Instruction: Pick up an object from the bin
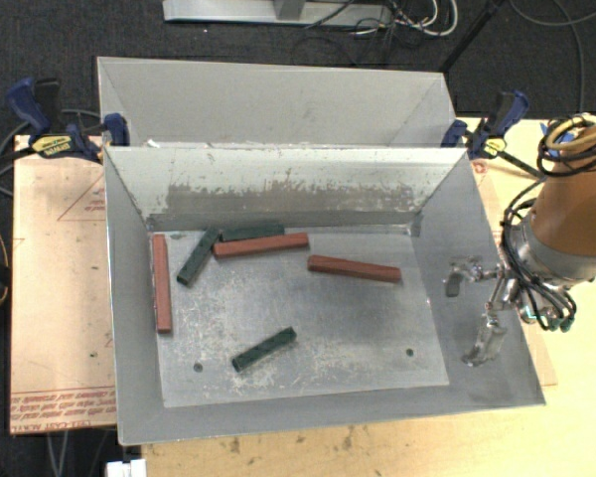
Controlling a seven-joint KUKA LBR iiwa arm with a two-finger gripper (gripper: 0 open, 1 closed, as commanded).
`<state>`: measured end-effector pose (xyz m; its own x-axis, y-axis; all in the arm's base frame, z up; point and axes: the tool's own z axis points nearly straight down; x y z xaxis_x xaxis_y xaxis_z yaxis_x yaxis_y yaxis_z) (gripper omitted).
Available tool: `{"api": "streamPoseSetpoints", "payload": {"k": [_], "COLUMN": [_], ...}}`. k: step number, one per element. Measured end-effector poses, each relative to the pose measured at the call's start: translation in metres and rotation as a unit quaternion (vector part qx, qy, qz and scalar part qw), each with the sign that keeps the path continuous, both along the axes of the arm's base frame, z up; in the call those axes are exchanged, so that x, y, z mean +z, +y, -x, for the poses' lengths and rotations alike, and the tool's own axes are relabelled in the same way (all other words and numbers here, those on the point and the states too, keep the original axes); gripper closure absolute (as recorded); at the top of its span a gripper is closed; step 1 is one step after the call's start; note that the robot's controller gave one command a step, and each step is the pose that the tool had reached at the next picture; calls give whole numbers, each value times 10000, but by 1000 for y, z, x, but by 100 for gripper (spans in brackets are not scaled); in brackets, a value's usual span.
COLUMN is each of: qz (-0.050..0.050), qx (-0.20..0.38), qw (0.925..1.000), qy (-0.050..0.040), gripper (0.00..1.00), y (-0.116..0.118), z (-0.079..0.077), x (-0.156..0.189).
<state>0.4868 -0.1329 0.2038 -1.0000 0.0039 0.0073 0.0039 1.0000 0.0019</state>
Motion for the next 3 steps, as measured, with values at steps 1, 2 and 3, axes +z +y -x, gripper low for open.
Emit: {"api": "streamPoseSetpoints", "payload": {"k": [1, 2, 3], "qz": [2, -7, 2], "qx": [-184, -490, -568], "qw": [9998, 9988, 9984], "qy": [-70, -83, -57], "gripper": [0, 0, 0], "y": [47, 95, 108], "z": [-87, -134, -136], "x": [-137, -102, -104]}}
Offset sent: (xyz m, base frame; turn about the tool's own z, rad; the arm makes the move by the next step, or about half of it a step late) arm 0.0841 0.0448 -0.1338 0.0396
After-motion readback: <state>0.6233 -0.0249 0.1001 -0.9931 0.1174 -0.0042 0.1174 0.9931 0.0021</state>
